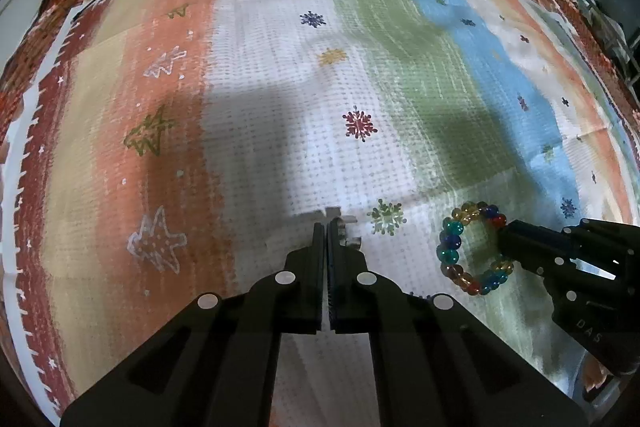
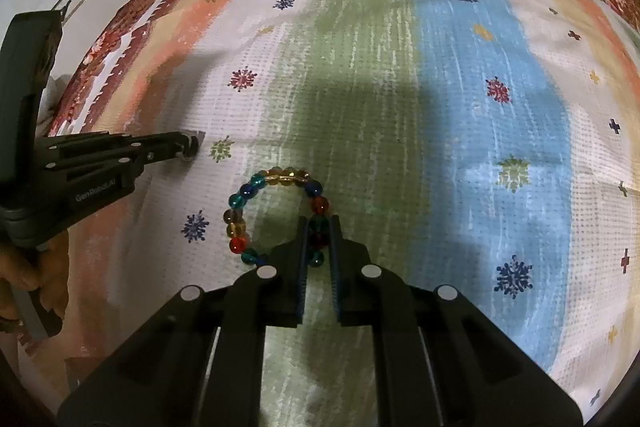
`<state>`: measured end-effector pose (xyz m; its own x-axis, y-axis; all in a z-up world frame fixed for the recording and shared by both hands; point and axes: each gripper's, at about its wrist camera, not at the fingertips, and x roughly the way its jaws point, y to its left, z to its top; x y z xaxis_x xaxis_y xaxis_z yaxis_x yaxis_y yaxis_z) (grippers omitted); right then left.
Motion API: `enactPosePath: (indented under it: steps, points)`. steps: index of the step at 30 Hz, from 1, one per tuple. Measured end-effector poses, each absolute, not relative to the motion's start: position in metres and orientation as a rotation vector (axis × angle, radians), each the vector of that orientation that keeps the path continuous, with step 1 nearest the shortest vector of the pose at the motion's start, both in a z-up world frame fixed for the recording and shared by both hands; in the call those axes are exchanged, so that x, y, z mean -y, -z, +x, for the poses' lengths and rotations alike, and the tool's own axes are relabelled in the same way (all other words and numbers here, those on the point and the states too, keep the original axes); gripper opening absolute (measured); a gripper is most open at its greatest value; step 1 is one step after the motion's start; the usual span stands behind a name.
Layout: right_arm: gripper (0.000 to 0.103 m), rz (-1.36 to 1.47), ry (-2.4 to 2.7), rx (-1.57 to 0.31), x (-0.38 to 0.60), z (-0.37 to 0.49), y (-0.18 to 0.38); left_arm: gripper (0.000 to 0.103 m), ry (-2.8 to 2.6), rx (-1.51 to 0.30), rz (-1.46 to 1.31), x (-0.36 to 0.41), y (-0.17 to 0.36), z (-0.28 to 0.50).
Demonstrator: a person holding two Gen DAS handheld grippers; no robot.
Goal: Organize jewelry
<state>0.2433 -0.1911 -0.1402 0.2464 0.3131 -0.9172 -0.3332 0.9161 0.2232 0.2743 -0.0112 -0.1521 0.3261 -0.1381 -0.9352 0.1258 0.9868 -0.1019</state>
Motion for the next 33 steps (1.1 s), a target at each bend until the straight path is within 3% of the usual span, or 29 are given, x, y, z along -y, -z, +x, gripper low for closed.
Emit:
enactPosePath:
  steps: [17, 19, 21, 24, 33]
  points:
    - [0.011, -0.012, -0.443, -1.232, 0.194, 0.240, 0.132, 0.003, 0.182, -1.199, -0.041, 0.009, 0.137, 0.271]
    - [0.011, -0.012, -0.446, -1.231, 0.193, 0.240, 0.131, 0.010, 0.178, -1.198, -0.033, 0.010, 0.135, 0.271]
    - [0.011, -0.011, -0.447, -1.231, 0.193, 0.240, 0.131, 0.026, 0.182, -1.193, -0.027, 0.011, 0.134, 0.271]
    - [0.011, -0.009, -0.448, -1.230, 0.193, 0.240, 0.131, 0.033, 0.192, -1.201, -0.019, 0.014, 0.135, 0.271]
    - [0.011, 0.003, -0.452, -1.242, 0.194, 0.240, 0.133, 0.035, 0.174, -1.210, 0.033, 0.022, 0.142, 0.271]
